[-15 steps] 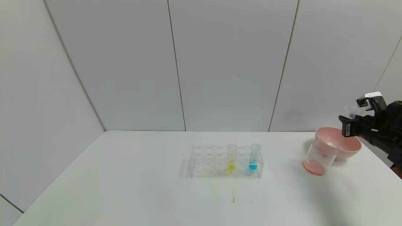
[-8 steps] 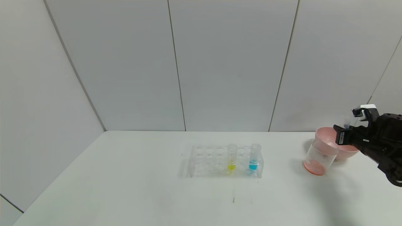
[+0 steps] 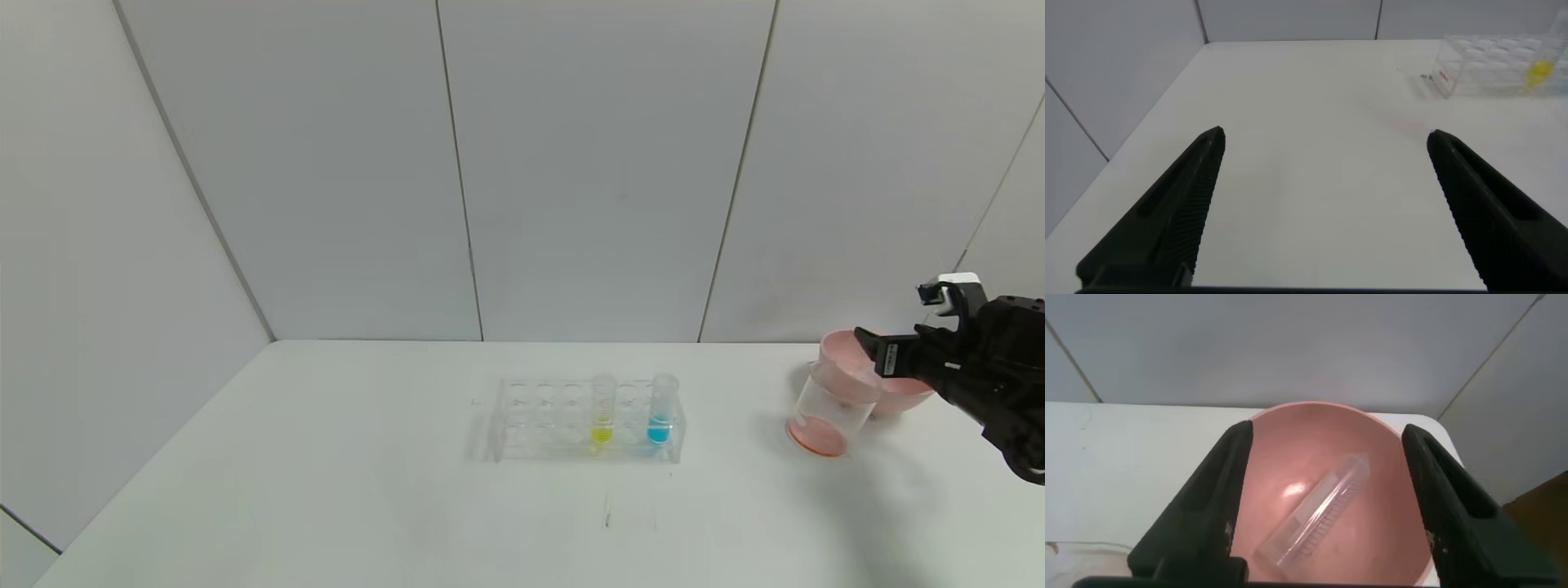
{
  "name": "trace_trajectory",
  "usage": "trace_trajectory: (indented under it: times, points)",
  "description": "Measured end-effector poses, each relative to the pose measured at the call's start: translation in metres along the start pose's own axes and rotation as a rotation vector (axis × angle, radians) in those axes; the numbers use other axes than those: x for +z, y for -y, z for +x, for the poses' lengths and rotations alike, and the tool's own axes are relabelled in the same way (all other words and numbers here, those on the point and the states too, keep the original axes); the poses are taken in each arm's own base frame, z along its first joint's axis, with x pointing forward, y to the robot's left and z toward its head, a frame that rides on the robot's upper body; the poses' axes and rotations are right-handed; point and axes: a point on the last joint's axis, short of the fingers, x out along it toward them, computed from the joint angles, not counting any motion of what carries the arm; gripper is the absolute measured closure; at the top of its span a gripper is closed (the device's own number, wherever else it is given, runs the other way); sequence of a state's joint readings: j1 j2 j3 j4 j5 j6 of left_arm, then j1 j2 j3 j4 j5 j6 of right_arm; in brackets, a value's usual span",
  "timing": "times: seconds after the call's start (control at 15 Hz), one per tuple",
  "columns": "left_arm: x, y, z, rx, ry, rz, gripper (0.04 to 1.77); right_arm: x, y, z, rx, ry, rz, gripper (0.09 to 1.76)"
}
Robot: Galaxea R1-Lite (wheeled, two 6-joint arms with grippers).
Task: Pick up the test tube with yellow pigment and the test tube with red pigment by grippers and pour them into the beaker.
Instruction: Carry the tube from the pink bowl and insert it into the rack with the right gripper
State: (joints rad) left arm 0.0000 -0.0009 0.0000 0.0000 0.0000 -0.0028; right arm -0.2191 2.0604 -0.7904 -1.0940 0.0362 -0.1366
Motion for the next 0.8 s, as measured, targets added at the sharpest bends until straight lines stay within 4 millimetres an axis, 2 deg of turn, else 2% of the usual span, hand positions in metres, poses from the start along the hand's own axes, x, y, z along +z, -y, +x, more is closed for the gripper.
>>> trace_trajectory:
  times: [0.2,0.33,0.47,0.6,0.67,0.8]
  points:
    - [0.000,0.000,0.000,0.000,0.000,0.000,0.05,0.022,0.006,-0.012,-0.013,0.014,0.011,0.41]
    - [0.000,0.000,0.000,0.000,0.000,0.000,0.05,0.049,0.009,-0.032,-0.015,0.037,0.070,0.35]
    - [0.000,0.000,0.000,0.000,0.000,0.000,0.05,0.083,0.005,-0.062,0.007,0.064,0.156,0.30]
    - [0.000,0.000,0.000,0.000,0.000,0.000,0.05,0.113,-0.013,-0.098,0.050,0.098,0.229,0.27]
    - [0.000,0.000,0.000,0.000,0.000,0.000,0.05,0.126,-0.030,-0.118,0.085,0.117,0.260,0.25]
    - [0.000,0.000,0.000,0.000,0.000,0.000,0.05,0.136,-0.066,-0.152,0.153,0.135,0.304,0.23]
